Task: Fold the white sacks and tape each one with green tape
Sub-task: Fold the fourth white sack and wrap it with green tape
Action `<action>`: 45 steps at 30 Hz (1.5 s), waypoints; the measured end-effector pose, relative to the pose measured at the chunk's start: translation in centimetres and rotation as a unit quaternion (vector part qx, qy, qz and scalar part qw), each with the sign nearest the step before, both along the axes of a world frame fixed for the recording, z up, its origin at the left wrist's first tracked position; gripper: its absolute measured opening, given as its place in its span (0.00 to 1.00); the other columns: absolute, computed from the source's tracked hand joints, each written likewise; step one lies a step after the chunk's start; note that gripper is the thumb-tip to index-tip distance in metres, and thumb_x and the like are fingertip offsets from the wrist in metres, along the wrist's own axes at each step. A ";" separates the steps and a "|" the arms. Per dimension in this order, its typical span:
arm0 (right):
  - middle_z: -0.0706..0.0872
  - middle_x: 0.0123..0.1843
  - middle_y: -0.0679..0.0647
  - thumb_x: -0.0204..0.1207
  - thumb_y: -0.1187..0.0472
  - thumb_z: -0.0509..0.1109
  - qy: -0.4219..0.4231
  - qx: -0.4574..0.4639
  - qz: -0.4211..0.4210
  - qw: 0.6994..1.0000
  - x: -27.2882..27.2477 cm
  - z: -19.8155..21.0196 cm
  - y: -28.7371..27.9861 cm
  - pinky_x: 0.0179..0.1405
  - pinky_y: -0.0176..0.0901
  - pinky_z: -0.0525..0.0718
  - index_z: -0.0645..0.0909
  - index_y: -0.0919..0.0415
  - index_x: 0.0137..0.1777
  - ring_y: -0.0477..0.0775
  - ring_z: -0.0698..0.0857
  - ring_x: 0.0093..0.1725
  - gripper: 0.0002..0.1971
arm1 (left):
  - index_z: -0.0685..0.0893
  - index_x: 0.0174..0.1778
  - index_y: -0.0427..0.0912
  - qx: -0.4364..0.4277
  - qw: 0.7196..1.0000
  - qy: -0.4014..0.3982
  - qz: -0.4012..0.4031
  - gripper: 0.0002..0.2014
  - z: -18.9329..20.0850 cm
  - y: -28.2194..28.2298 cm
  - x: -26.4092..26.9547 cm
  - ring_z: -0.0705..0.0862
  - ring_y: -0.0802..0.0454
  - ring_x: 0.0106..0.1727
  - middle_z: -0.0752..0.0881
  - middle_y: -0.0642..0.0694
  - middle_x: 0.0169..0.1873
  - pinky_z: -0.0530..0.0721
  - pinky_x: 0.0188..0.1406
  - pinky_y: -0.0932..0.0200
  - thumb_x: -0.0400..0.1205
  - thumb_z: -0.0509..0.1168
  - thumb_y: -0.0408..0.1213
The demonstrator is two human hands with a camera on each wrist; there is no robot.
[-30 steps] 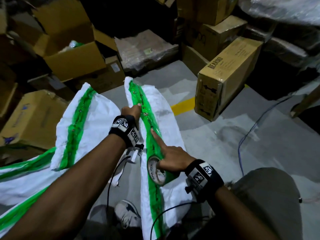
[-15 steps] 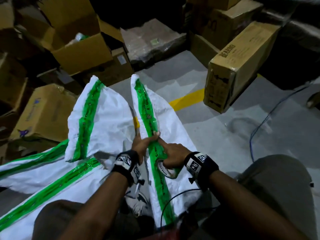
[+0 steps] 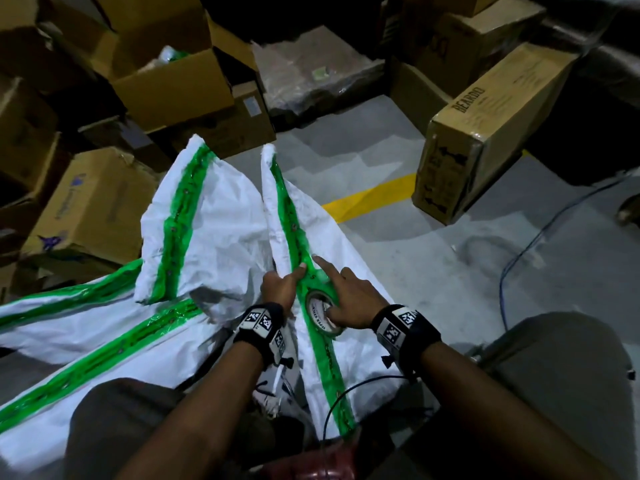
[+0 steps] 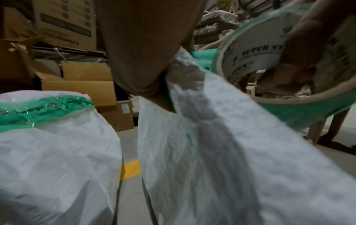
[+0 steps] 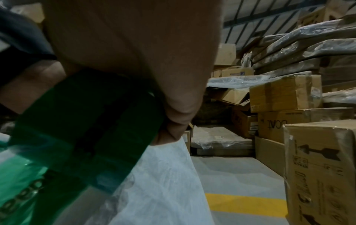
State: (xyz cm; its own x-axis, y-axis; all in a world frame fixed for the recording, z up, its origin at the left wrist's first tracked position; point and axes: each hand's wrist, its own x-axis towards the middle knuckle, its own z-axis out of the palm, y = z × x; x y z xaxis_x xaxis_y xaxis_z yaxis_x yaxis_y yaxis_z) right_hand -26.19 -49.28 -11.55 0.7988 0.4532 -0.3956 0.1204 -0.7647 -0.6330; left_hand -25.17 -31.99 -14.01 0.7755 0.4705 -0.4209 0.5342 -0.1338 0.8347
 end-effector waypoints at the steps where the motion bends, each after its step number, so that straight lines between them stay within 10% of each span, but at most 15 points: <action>1: 0.70 0.62 0.60 0.72 0.57 0.71 -0.002 0.006 0.001 1.000 0.1 0.2 -0.1 0.45 0.60 0.85 0.41 0.31 0.86 0.71 0.83 0.43 0.52 | 0.91 0.56 0.40 -0.021 1.000 -0.017 -0.012 0.25 0.3 0.2 0.0 0.92 0.43 0.48 0.93 0.40 0.51 0.91 0.53 0.46 0.69 0.81 0.52; 7: 0.62 0.83 0.46 0.67 0.49 0.60 0.000 -0.030 0.063 0.998 0.8 1.0 -0.7 0.51 0.53 0.83 0.57 0.32 0.85 0.67 0.85 0.55 0.42 | 0.88 0.50 0.48 -0.136 0.991 0.001 -0.002 0.23 0.4 1.6 -1.3 0.90 0.42 0.39 0.92 0.35 0.42 0.86 0.31 0.57 0.85 0.58 0.64; 12: 0.79 0.75 0.49 0.60 0.46 0.56 -0.028 -0.032 0.034 0.999 1.7 3.6 -1.9 0.63 0.50 0.76 0.68 0.28 0.80 0.62 0.78 0.72 0.41 | 0.89 0.61 0.44 -0.179 0.983 -0.022 -0.024 0.36 0.1 2.4 -1.9 0.92 0.41 0.50 0.93 0.41 0.51 0.90 0.51 0.42 0.68 0.72 0.71; 17: 0.77 0.78 0.51 0.60 0.47 0.56 -0.011 -0.031 0.030 0.999 1.2 4.7 -1.5 0.67 0.49 0.73 0.71 0.35 0.80 0.61 0.75 0.76 0.41 | 0.87 0.56 0.36 -0.076 0.985 -0.044 -0.151 0.16 0.7 0.8 -1.7 0.86 0.54 0.27 0.92 0.48 0.32 0.82 0.24 0.59 0.74 0.79 0.25; 19: 0.76 0.78 0.50 0.59 0.47 0.55 -0.014 -0.042 0.036 0.998 0.8 5.1 -1.8 0.68 0.52 0.74 0.72 0.35 0.79 0.62 0.74 0.76 0.41 | 0.88 0.55 0.34 -0.024 0.986 -0.046 -0.156 0.15 0.5 0.8 -1.6 0.86 0.53 0.25 0.91 0.46 0.31 0.80 0.21 0.59 0.74 0.77 0.20; 24: 0.77 0.77 0.48 0.60 0.49 0.56 -0.062 -0.002 0.004 0.998 1.3 6.9 -3.5 0.65 0.50 0.74 0.74 0.35 0.78 0.59 0.76 0.74 0.40 | 0.89 0.54 0.37 0.014 0.996 -0.050 -0.078 0.19 -0.6 3.2 -1.9 0.90 0.43 0.50 0.92 0.43 0.47 0.89 0.51 0.47 0.69 0.76 0.20; 27: 0.75 0.78 0.44 0.60 0.50 0.58 -0.110 0.036 -0.027 0.993 2.1 7.7 -4.9 0.64 0.49 0.75 0.77 0.34 0.75 0.55 0.78 0.73 0.38 | 0.83 0.60 0.31 -0.021 0.999 0.002 -0.048 0.17 -0.4 4.2 -2.8 0.86 0.43 0.42 0.90 0.31 0.49 0.84 0.41 0.60 0.77 0.69 0.15; 29: 0.66 0.83 0.34 0.62 0.48 0.58 -0.135 0.024 -0.010 0.990 2.2 7.7 -5.2 0.66 0.52 0.78 0.75 0.32 0.76 0.53 0.79 0.73 0.37 | 0.82 0.61 0.32 -0.079 0.996 0.010 -0.044 0.17 -0.5 4.5 -3.2 0.85 0.48 0.34 0.89 0.25 0.49 0.84 0.32 0.64 0.79 0.66 0.14; 32: 0.59 0.85 0.28 0.64 0.44 0.55 -0.118 -0.040 0.050 0.991 1.7 6.4 -4.7 0.67 0.51 0.77 0.67 0.29 0.81 0.54 0.78 0.76 0.39 | 0.83 0.67 0.32 -0.180 0.982 0.000 -0.048 0.20 -1.2 4.8 -3.4 0.87 0.34 0.62 0.88 0.33 0.61 0.87 0.59 0.44 0.80 0.65 0.16; 38: 0.70 0.84 0.47 0.69 0.41 0.58 -0.022 -0.110 0.134 0.985 0.1 2.9 -1.7 0.67 0.51 0.79 0.50 0.35 0.87 0.65 0.79 0.73 0.44 | 0.94 0.54 0.46 -0.286 0.955 -0.022 -0.072 0.19 -1.2 3.8 -4.0 0.88 0.36 0.58 0.89 0.37 0.59 0.84 0.63 0.34 0.76 0.66 0.23; 45: 0.54 0.90 0.55 0.80 0.45 0.65 -0.114 -0.143 0.109 0.977 -1.3 1.4 0.6 0.59 0.56 0.81 0.32 0.40 0.87 0.71 0.83 0.65 0.48 | 0.77 0.77 0.38 -0.261 0.965 -0.015 -0.006 0.33 -3.1 5.5 -4.3 0.81 0.29 0.69 0.81 0.31 0.71 0.75 0.71 0.25 0.72 0.71 0.27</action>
